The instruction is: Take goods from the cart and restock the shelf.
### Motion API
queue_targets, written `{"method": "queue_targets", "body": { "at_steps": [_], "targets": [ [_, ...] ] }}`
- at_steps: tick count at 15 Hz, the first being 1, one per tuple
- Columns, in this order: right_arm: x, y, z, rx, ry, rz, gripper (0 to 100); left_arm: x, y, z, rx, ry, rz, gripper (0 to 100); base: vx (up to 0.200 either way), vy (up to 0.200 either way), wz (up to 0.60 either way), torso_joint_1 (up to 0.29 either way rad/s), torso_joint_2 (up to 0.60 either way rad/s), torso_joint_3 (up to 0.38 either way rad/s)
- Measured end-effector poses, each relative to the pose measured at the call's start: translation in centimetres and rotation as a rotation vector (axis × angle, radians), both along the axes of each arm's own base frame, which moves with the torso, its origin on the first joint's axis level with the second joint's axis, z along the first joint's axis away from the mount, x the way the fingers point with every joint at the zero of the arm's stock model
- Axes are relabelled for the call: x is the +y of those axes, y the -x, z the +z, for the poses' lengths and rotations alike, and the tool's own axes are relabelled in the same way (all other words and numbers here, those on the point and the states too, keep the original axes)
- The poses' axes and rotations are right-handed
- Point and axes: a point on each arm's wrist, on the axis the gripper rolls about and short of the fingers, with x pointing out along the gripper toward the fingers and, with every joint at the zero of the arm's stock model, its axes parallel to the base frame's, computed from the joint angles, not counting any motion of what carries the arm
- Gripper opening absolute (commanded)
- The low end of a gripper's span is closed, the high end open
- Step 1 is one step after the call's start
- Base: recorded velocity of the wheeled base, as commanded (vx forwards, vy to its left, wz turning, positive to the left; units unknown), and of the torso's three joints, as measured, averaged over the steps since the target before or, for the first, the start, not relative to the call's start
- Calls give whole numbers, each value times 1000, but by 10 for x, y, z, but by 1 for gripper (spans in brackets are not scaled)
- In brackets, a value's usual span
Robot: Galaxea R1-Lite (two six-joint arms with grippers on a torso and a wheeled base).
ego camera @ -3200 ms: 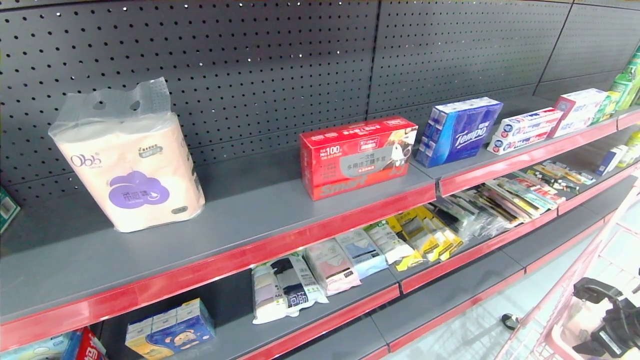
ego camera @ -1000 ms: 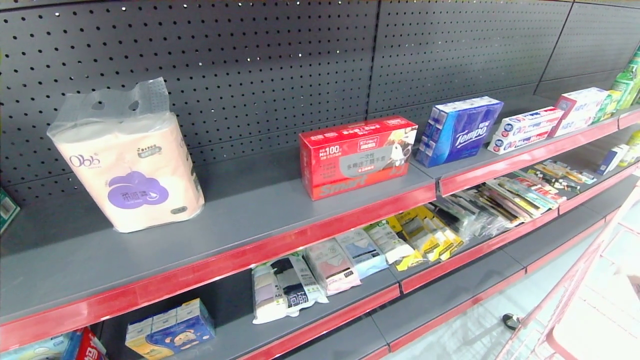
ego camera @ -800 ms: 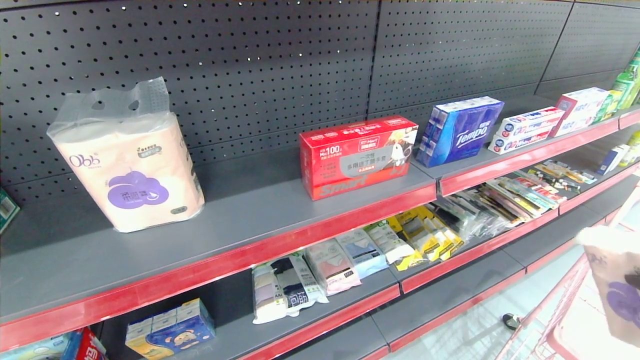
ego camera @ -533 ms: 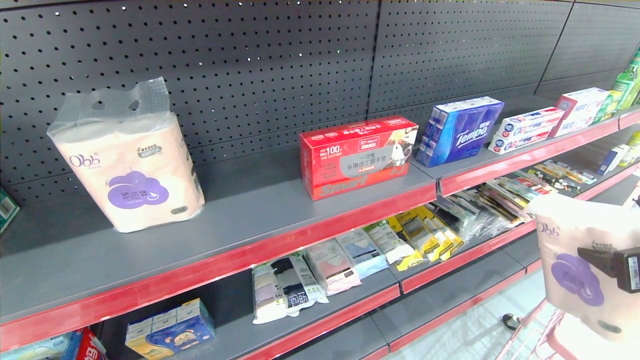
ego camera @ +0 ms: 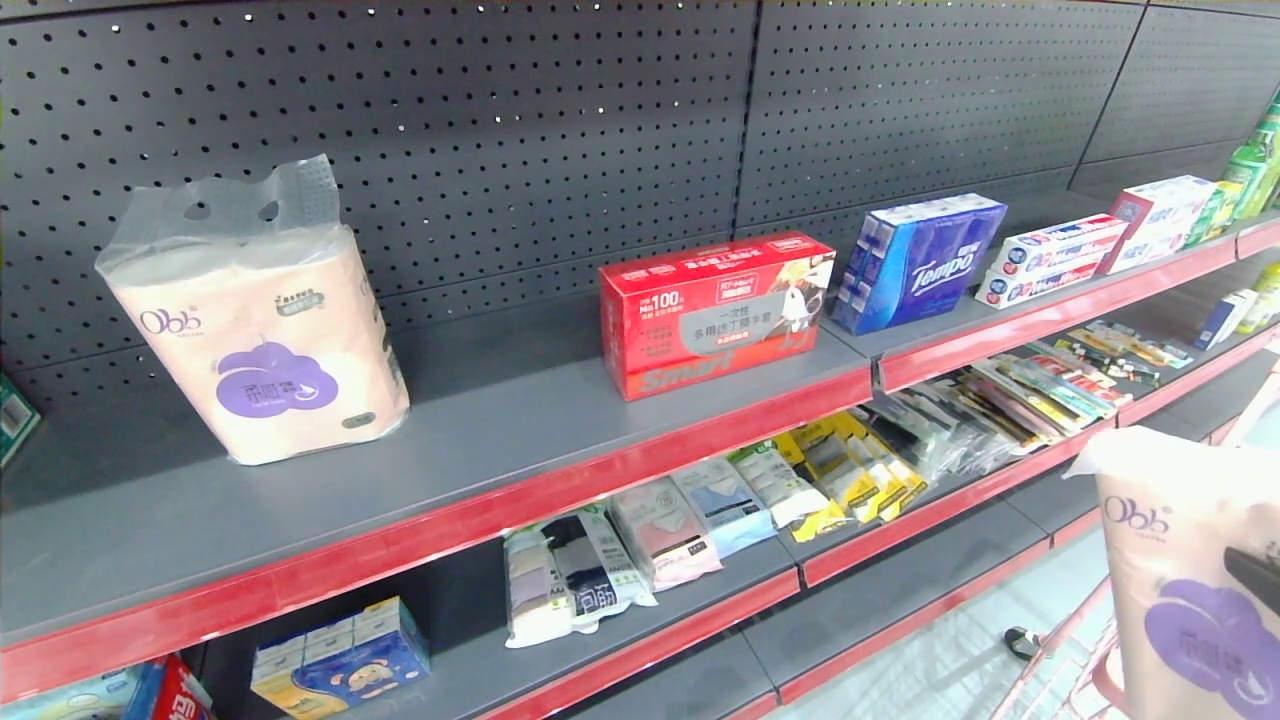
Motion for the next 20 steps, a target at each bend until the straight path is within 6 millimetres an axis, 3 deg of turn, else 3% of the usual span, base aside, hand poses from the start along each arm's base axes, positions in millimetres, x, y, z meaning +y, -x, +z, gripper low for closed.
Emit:
{"method": "queue_targets", "body": {
  "at_steps": [4,9,20],
  "targets": [
    [-1,11,16,-98,12,-15,0,0,0,0,0,0,1,100,0,0,0,0,0,0],
    [-2,14,16,-108,9,-25,0,0,0,0,1,0,1,100,0,0,0,20,-35,-19],
    [-1,13,16,-104,16,-20,0,0,0,0,0,0,0,100,0,0,0,177,-369,-201]
  ]
}}
